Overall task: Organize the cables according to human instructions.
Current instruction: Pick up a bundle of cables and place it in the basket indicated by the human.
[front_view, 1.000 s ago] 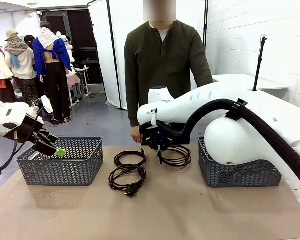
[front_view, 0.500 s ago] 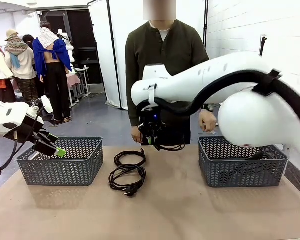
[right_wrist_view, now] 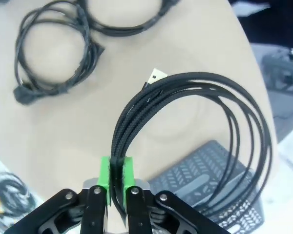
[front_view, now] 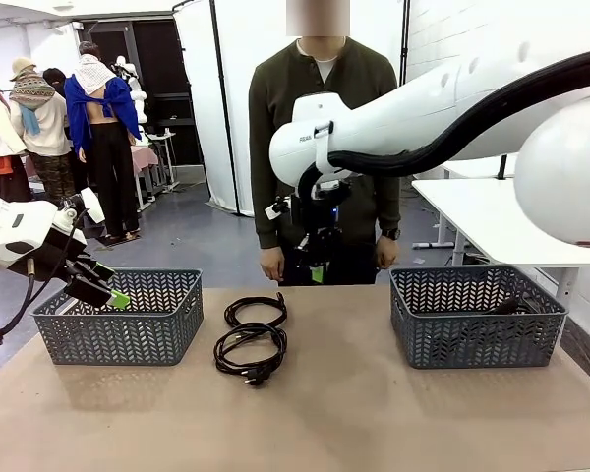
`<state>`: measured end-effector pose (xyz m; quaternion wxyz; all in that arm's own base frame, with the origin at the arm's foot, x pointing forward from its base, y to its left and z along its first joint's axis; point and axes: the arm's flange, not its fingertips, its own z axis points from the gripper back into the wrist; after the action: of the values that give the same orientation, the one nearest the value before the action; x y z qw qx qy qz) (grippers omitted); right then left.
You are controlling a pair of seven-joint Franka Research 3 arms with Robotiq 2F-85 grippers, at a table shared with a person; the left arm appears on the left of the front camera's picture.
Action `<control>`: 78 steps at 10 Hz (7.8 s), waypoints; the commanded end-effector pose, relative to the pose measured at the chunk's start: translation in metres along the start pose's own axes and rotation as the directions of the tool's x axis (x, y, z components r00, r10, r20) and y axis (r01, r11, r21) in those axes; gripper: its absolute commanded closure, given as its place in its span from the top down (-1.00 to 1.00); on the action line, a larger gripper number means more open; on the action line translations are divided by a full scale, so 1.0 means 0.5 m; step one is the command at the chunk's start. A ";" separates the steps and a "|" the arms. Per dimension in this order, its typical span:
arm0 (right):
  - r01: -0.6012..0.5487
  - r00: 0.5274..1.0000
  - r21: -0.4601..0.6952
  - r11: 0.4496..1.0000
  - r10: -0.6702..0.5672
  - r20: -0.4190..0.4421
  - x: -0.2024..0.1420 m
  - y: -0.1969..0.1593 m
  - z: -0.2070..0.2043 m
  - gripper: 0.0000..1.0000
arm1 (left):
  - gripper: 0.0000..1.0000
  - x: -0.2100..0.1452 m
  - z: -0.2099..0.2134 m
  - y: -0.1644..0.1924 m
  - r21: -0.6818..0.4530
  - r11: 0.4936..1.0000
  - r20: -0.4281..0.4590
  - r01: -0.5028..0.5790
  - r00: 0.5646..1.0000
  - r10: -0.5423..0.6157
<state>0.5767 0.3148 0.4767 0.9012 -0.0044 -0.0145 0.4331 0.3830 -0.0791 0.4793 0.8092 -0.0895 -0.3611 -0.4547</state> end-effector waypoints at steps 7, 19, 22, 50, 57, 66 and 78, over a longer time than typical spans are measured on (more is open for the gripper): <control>-0.189 0.981 0.034 0.981 0.190 -0.032 -0.050 -0.003 0.003 -1.00 | 1.00 -0.005 -0.003 0.007 -0.006 1.000 0.006 0.003 1.000 -0.002; -0.435 0.900 0.079 0.897 0.436 0.008 -0.282 -0.147 0.072 -1.00 | 1.00 -0.005 -0.003 0.007 -0.006 1.000 0.006 0.003 1.000 -0.002; -0.485 0.873 0.083 0.870 0.487 -0.001 -0.377 -0.201 0.077 -1.00 | 1.00 -0.005 -0.003 0.007 -0.006 1.000 0.006 0.003 1.000 -0.002; -0.553 0.833 0.092 0.828 0.549 0.066 -0.441 -0.327 -0.061 1.00 | 1.00 -0.005 -0.003 0.007 -0.006 1.000 0.006 0.003 1.000 -0.002; -0.545 0.838 0.106 0.832 0.545 0.031 -0.446 -0.323 -0.042 1.00 | 1.00 -0.005 -0.003 0.007 -0.006 1.000 0.006 0.003 1.000 -0.002; -0.534 0.845 0.109 0.838 0.535 0.029 -0.444 -0.323 -0.037 1.00 | 1.00 -0.005 -0.003 0.007 -0.006 1.000 0.006 0.003 1.000 -0.002; -0.231 0.925 0.008 0.973 0.218 0.312 -0.347 0.019 -0.016 1.00 | 1.00 -0.005 -0.003 0.007 -0.006 1.000 0.006 0.003 1.000 -0.002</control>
<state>0.4725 0.1846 0.4757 0.8359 0.0710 -0.1252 0.5297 0.3831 -0.0786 0.4793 0.8095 -0.0891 -0.3611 -0.4542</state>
